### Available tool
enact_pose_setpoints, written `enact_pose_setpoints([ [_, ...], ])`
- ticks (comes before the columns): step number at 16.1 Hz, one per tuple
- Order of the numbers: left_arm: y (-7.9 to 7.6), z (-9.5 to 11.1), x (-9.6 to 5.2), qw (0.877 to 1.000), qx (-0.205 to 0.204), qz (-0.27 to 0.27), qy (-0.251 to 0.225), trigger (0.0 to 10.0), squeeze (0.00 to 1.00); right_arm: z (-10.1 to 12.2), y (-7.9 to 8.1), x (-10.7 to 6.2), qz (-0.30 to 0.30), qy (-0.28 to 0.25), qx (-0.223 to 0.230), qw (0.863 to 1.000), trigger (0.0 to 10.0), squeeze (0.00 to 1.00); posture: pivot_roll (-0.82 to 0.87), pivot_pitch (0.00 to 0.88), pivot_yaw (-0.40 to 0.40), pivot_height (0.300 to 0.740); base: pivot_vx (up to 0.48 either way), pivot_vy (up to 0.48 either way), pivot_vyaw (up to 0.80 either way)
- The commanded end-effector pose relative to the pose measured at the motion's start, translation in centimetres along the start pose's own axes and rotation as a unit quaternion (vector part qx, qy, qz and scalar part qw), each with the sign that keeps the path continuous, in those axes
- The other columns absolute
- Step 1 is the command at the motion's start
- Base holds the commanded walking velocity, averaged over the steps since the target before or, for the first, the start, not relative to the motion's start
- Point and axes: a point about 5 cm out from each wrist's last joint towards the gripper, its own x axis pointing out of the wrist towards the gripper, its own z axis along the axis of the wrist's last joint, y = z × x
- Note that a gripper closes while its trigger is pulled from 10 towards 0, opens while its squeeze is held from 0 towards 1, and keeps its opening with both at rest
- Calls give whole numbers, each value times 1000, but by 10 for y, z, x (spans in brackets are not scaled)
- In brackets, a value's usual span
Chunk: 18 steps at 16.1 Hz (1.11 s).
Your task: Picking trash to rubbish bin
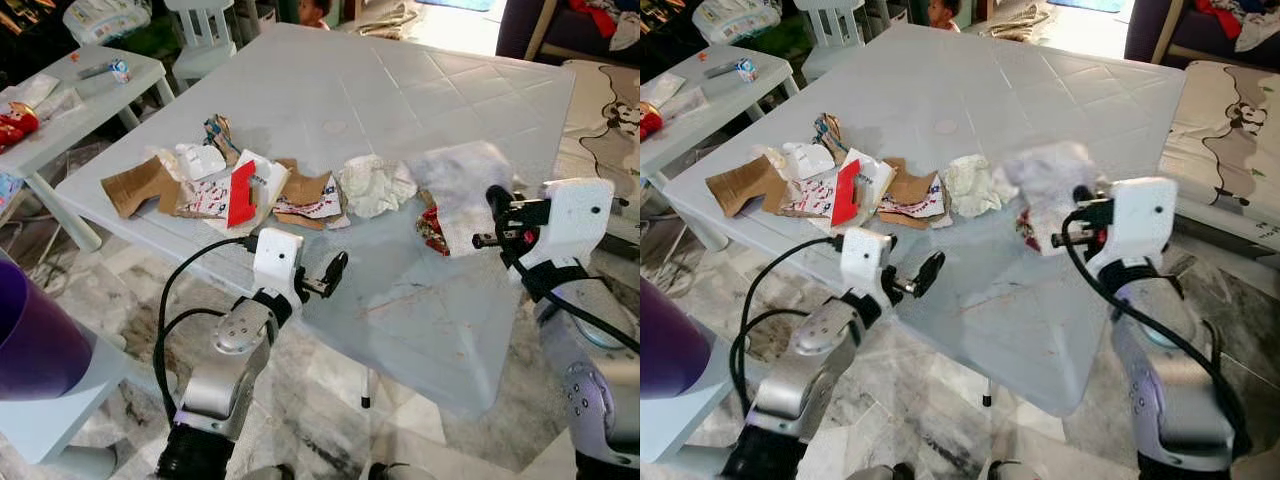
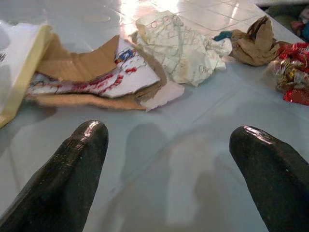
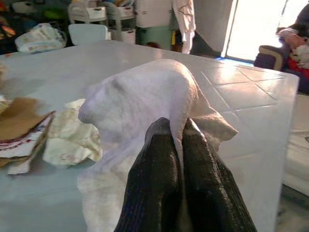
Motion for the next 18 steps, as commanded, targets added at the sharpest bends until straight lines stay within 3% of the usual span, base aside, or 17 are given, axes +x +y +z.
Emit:
enact_pose_setpoints([
  [1, 4, 1, 4, 1000, 21, 0, -6, 10000, 0, -1, -2, -2, -7, 3, 1, 1000, 10000, 0, -116, 158, 41, 740, 0, 0, 0],
  [3, 17, 5, 11, 999, 41, 19, -12, 10000, 0, -1, 1, -4, -6, 2, 1, 1000, 10000, 0, -126, 162, 46, 740, 0, 0, 0],
  [4, 32, 11, 18, 998, 38, 49, -20, 10000, 0, -2, 4, -8, -4, 2, -2, 1000, 10000, 0, -136, 170, 50, 740, 0, 0, 0],
  [11, 79, 25, 21, 985, 56, 156, -45, 10000, 0, -4, 6, -17, -5, 11, 13, 1000, 10000, 0, -143, 195, 66, 740, 0, 0, 0],
  [15, 96, 27, 16, 976, 92, 194, -37, 10000, 0, -5, 8, -18, 0, 15, 18, 1000, 10000, 0, -139, 204, 67, 740, 0, 0, 0],
  [18, 104, 17, 13, 973, 92, 210, -15, 10000, 0, -6, 10, -17, 3, 17, 20, 1000, 10000, 0, -135, 205, 65, 740, 0, 0, 0],
])
